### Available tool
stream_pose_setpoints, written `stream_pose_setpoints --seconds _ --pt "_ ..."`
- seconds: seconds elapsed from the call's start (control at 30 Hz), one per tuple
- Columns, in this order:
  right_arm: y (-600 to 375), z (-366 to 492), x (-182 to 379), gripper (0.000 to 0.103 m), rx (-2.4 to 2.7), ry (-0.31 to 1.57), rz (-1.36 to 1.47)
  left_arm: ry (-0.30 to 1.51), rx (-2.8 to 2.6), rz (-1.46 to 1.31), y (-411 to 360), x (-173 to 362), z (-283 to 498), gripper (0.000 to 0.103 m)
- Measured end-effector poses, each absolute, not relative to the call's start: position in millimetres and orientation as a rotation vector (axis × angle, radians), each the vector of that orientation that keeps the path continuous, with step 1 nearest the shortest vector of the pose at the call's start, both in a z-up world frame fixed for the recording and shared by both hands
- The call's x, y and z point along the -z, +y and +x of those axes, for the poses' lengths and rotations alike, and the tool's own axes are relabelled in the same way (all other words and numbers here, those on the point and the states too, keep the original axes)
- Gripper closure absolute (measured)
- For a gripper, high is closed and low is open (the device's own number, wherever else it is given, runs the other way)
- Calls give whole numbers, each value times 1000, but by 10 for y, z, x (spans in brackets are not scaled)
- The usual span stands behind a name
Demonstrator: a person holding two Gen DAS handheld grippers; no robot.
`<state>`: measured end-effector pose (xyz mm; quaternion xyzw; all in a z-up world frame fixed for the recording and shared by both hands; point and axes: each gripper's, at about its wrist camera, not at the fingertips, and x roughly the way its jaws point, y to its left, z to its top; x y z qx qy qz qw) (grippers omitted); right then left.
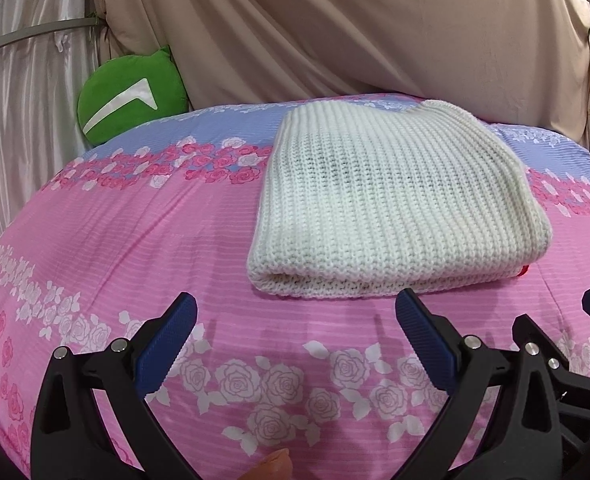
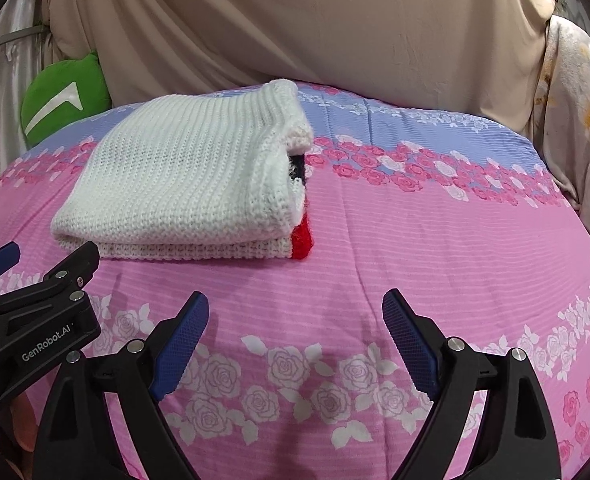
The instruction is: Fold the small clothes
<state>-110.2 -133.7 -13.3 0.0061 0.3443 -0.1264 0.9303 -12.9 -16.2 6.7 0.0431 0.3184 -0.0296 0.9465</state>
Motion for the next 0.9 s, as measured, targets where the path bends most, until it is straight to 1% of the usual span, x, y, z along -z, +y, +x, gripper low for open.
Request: stream_pose_setpoints --seconds 0.9 --pt "-1321 -1100 141 17 259 709 12 655 43 108 -169 -51 -128 6"
